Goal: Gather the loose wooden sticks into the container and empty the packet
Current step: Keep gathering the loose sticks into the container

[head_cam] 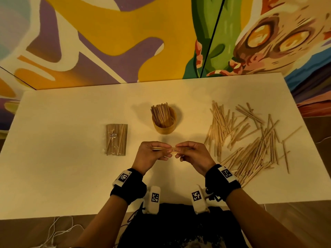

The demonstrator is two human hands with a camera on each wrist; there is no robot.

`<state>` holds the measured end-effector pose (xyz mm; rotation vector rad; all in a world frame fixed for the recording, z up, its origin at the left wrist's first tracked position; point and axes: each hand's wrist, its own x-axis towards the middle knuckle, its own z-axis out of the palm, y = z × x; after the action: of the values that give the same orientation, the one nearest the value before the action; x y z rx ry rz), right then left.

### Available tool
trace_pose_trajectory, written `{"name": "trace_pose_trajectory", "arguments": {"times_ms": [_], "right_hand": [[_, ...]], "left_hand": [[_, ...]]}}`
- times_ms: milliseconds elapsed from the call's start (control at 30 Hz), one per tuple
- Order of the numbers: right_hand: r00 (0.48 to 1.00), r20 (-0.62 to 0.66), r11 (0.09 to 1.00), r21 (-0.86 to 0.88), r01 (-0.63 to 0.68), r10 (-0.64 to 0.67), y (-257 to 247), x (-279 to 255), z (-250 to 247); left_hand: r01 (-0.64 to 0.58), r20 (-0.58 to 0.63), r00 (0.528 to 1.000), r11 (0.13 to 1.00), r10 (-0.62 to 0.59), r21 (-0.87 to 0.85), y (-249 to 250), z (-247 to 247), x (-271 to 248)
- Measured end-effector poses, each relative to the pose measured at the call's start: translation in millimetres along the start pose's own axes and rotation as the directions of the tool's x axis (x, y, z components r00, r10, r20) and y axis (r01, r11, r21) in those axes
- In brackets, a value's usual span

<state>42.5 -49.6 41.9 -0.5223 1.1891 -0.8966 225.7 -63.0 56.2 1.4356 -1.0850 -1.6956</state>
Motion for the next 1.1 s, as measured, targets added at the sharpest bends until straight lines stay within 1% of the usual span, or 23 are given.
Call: {"name": "trace_pose_trajectory", "arguments": {"times_ms": [67,200,400,533,767,833,900,967,1033,1100], "right_hand": [[1.000,0.020,1.000,-0.006,0.007,-0.007,-1,-1,-1],[1.000,-0.010,0.999,0.022,0.024,-0.024,-3,0,-2],[1.000,0.017,0.999,0.045,-0.006,0.005,-5,2,-4],[0.999,0.017,0.997,0.076,-0.029,0.028,-5,8,-4],[0.999,-0.018,0.985,0.171,-0.027,0.030,-5,16,-3],[0.997,-0.064,0.980,0.199,-0.025,0.038,-7,17,-10],[0.991,-0.121,0.971,0.238,-0.030,0.061,-7,16,-24],[0.982,-0.168,0.971,0.234,-0.047,0.088,-6,12,-43],[0.971,-0.213,0.982,0.178,-0.067,0.105,-4,5,-67],[0.957,-0.264,0.987,0.131,-0.089,0.121,-1,-6,-94]], "left_hand": [[-0.002,0.036,0.999,1.000,0.002,0.000,1,-2,1],[-0.031,0.114,0.993,0.999,0.028,0.022,3,-1,1],[-0.019,0.080,0.997,1.000,0.020,-0.011,6,-1,7],[-0.004,0.101,0.995,1.000,0.002,0.021,12,-2,15],[0.005,0.194,0.980,0.989,-0.034,0.146,37,-14,41],[-0.001,0.191,0.981,0.984,-0.033,0.179,47,-21,52],[-0.030,0.153,0.988,0.974,-0.005,0.224,61,-31,66],[-0.080,0.096,0.994,0.945,0.053,0.316,78,-39,82],[-0.125,0.051,0.992,0.885,0.114,0.449,93,-44,97],[-0.142,0.042,0.989,0.823,0.142,0.549,106,-46,111]]}}
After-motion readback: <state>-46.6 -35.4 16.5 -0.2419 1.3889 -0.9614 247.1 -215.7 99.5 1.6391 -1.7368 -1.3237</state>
